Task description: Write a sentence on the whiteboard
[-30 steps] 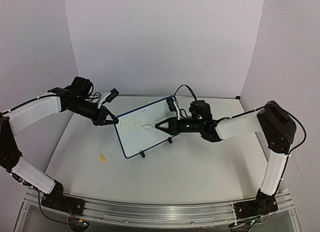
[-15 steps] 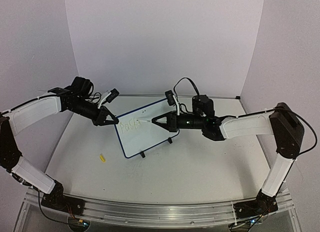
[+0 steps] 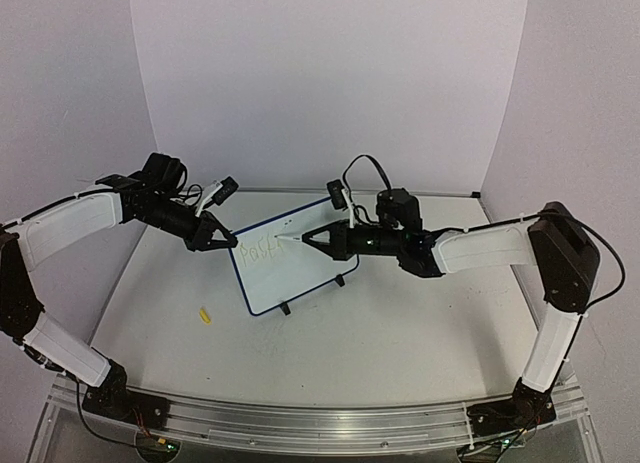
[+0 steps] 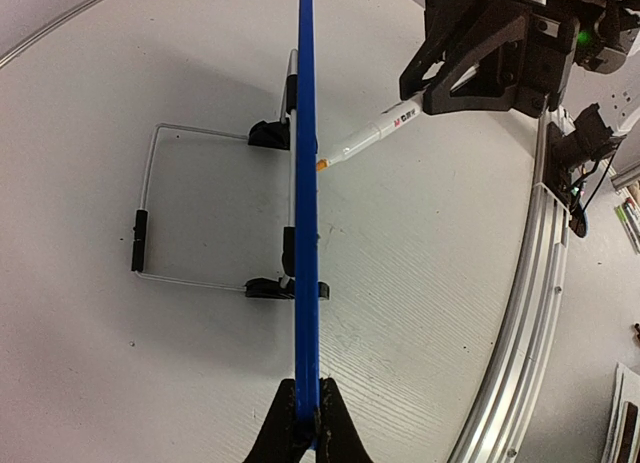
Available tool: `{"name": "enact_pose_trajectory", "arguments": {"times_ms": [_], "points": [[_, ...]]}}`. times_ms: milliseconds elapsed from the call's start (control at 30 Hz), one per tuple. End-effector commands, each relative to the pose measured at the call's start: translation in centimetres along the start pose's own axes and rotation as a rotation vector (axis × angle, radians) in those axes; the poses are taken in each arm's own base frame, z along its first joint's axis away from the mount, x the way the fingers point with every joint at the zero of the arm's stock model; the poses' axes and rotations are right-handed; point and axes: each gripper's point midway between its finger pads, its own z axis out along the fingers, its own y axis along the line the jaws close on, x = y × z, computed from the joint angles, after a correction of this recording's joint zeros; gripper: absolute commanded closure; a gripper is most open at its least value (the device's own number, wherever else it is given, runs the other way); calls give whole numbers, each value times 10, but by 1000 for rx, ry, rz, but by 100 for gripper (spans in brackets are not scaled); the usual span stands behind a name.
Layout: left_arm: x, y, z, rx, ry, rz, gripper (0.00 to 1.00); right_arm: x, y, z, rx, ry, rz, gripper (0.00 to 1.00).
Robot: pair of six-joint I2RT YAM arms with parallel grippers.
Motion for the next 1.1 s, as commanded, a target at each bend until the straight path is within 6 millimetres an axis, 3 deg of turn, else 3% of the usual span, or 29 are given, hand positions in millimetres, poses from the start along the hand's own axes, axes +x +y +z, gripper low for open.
{"name": "enact_pose_trajectory", "arguments": {"times_ms": [0, 900, 1067], "points": [[-7, -6, -3, 13, 0, 7, 100, -15, 1, 4, -4, -33, -28, 100], [-7, -6, -2, 19, 0, 5, 100, -12, -14, 9, 55, -39, -13, 100], [-7, -6, -3, 17, -1, 6, 100, -16, -5, 6, 29, -42, -22, 100]]}}
